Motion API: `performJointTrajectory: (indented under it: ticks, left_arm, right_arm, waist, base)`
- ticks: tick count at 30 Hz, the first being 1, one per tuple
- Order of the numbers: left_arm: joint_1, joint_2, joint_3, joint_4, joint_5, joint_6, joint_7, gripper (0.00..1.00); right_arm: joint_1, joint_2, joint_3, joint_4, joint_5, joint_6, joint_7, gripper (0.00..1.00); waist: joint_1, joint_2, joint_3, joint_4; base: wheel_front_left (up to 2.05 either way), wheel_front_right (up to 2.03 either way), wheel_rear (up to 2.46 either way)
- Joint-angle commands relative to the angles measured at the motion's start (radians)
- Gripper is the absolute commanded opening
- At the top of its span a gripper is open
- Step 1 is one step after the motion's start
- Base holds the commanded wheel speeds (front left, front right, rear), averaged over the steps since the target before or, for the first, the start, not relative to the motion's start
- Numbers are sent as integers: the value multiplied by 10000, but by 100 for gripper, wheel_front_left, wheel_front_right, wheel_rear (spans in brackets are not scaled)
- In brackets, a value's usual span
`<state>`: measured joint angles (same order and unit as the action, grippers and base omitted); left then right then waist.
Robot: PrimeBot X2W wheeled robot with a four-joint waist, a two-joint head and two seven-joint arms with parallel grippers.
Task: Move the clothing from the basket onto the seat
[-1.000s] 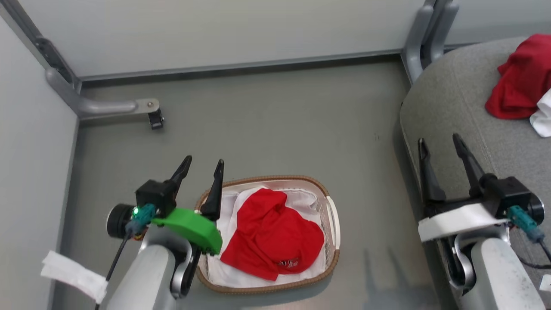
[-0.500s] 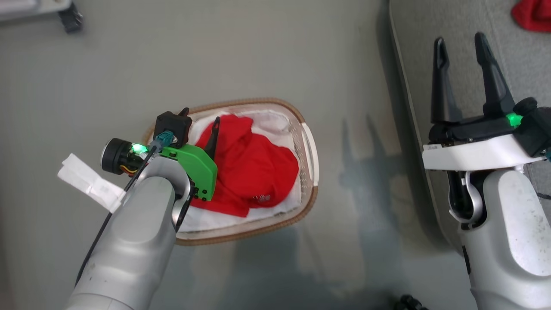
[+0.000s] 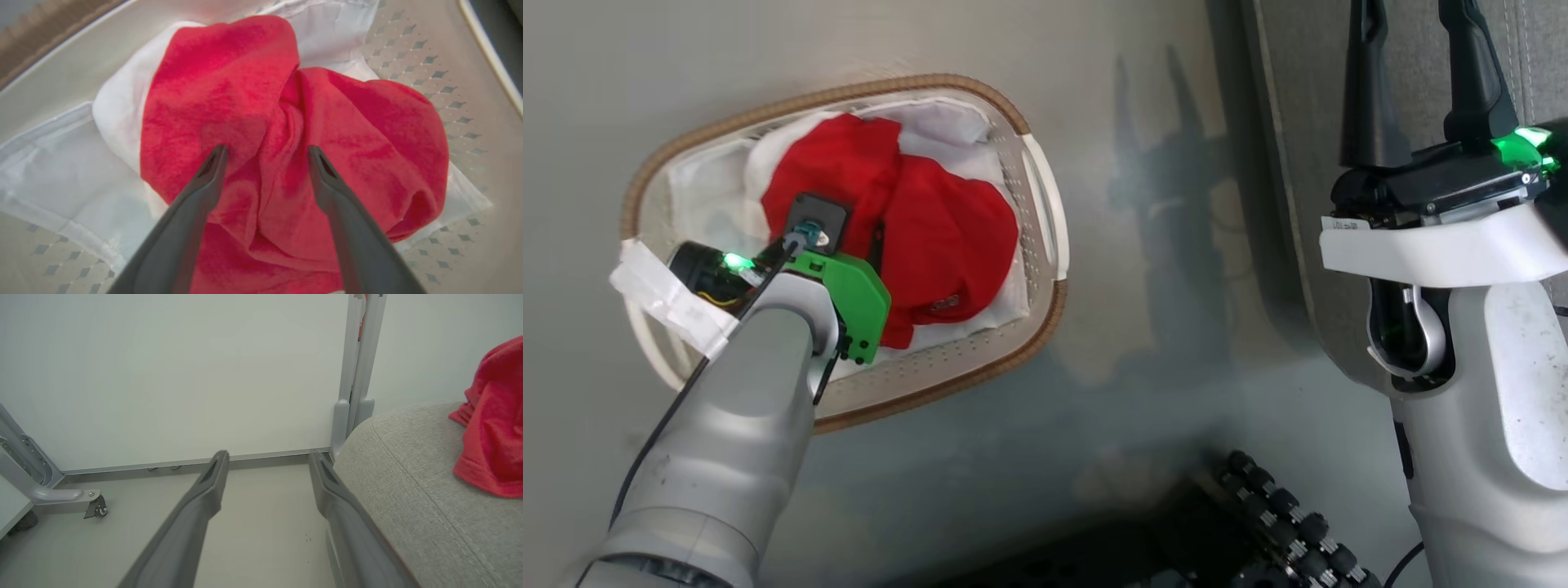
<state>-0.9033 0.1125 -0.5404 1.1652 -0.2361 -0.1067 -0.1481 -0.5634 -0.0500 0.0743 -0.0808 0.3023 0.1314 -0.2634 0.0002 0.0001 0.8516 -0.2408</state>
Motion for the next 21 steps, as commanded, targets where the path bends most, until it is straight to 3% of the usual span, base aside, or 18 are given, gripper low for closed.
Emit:
performJointTrajectory:
  ticks: [1, 8, 9, 10, 11, 12, 21]
  left_arm:
    - [-345, 135, 55, 95, -13, 84, -76, 100]
    - [-836, 256, 31, 608, -52, 361, -63, 100]
    - [-851, 255, 26, 649, -57, 373, -46, 91]
    - [-886, 253, 17, 702, -68, 401, -63, 47]
    - [-917, 239, 11, 726, -74, 390, -99, 18]
    - [-935, 198, -2, 760, -90, 384, -141, 0]
    - [-628, -209, -39, 801, -420, 194, -611, 0]
  right_arm:
    - [-103, -9, 54, -77, 87, -14, -19, 100]
    - [-17, -12, 170, -73, 270, -14, -19, 100]
    - [-17, -12, 158, -62, 285, -14, -19, 100]
    - [-12, -12, 137, -50, 295, -14, -19, 100]
    - [-6, -12, 116, -45, 299, -14, -19, 100]
    - [-9, -13, 86, -34, 273, -14, -19, 100]
    - [227, -18, -26, 158, -41, -14, -19, 100]
  waist:
    - [-2, -1, 860, -745]
    - [-2, -1, 1022, -914]
    - [-2, -1, 1020, -916]
    - [-2, -1, 1012, -909]
    - [-2, -1, 999, -894]
    - [-2, -1, 968, -860]
    - [-2, -1, 214, -368]
  base:
    - [0, 0, 0]
    - [0, 0, 0]
    - [0, 0, 0]
    - [0, 0, 0]
    - [0, 0, 0]
    - [0, 0, 0]
    - [0, 0, 0]
